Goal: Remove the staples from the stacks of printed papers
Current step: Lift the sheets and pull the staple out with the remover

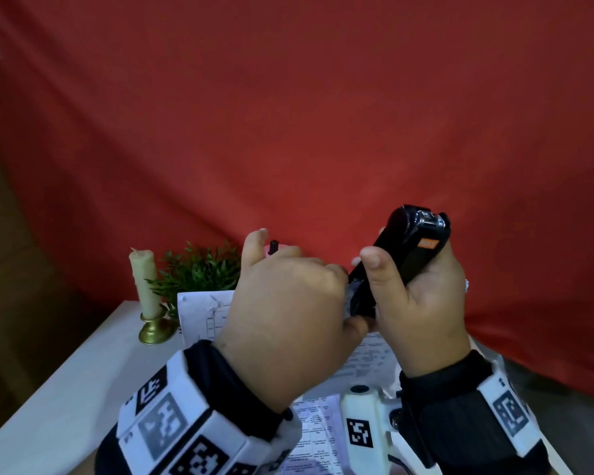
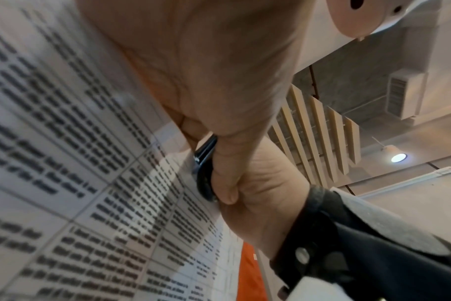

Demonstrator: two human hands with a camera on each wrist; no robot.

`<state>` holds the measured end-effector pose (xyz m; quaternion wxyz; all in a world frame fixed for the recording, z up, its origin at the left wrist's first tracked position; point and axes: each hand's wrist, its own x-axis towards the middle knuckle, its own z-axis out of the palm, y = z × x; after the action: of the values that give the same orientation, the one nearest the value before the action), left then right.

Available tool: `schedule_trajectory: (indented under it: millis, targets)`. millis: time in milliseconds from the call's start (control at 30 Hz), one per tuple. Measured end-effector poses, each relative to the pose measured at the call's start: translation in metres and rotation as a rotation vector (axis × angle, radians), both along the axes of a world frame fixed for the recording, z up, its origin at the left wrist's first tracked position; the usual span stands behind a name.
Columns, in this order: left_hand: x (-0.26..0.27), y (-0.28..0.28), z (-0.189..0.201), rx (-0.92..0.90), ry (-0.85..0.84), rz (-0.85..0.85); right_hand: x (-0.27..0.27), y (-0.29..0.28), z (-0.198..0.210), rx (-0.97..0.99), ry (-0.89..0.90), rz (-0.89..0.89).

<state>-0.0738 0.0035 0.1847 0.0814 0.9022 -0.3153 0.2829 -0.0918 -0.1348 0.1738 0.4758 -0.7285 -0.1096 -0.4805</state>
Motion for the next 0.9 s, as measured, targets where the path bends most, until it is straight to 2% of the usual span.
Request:
schedule_trajectory:
  millis: [333, 500, 600, 800, 900]
  targets:
    - [0.007, -0.001, -0.007, -0.097, -0.114, -0.108, -0.004, 0.006, -0.001, -0.012, 0.055, -0.050]
    - [0.006, -0.004, -0.007, -0.104, -0.179, -0.136, -0.003, 0.013, 0.000, 0.000, -0.040, -0.164]
    - [0.004, -0.006, -0.005, -0.123, -0.204, -0.153, -0.001, 0.011, 0.006, 0.030, -0.114, -0.165]
    - [0.003, -0.004, 0.003, -0.101, -0.102, -0.062, 0.000, 0.009, 0.012, 0.056, -0.126, -0.130]
    - [0.001, -0.005, 0.004, -0.111, -0.043, -0.103, 0.000, 0.009, 0.011, 0.064, -0.097, -0.113]
